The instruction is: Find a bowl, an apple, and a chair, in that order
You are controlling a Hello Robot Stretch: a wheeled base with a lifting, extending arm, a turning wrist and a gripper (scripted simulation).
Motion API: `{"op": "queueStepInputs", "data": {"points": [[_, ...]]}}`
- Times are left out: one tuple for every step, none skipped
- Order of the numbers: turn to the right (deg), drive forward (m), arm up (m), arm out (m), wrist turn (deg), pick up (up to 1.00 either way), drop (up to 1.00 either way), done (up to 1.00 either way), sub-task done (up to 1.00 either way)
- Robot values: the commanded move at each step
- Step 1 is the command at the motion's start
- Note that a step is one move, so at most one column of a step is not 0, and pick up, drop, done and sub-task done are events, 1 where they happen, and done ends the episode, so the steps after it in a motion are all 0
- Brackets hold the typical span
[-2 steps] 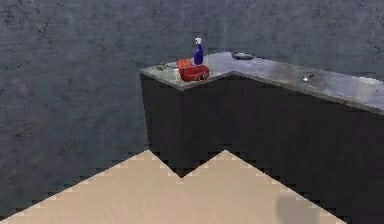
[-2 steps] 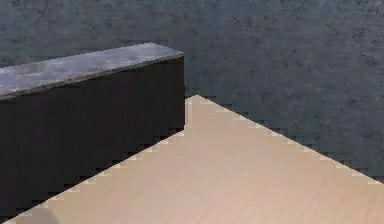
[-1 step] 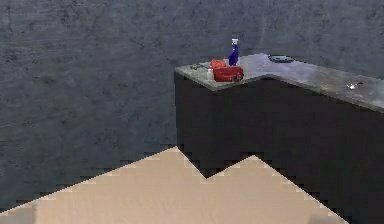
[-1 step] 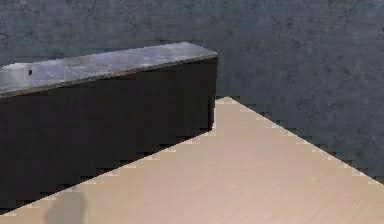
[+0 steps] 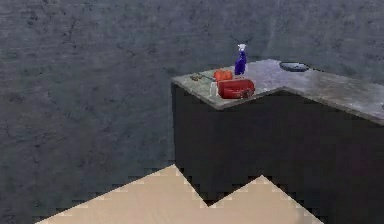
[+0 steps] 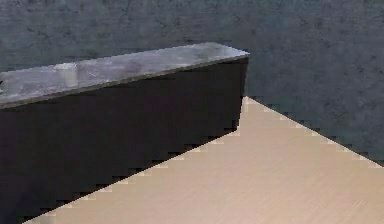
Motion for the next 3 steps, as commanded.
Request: {"op": "queueStepInputs", "data": {"points": [[-18.0, 0.0, 0.0, 0.0, 0.0, 0.0, 0.0, 0.0, 0.0], [0.0, 0.05, 0.0, 0.0, 0.0, 0.0, 0.0, 0.0, 0.0], [-15.0, 0.0, 0.0, 0.0, 0.0, 0.0, 0.0, 0.0, 0.0]]}}
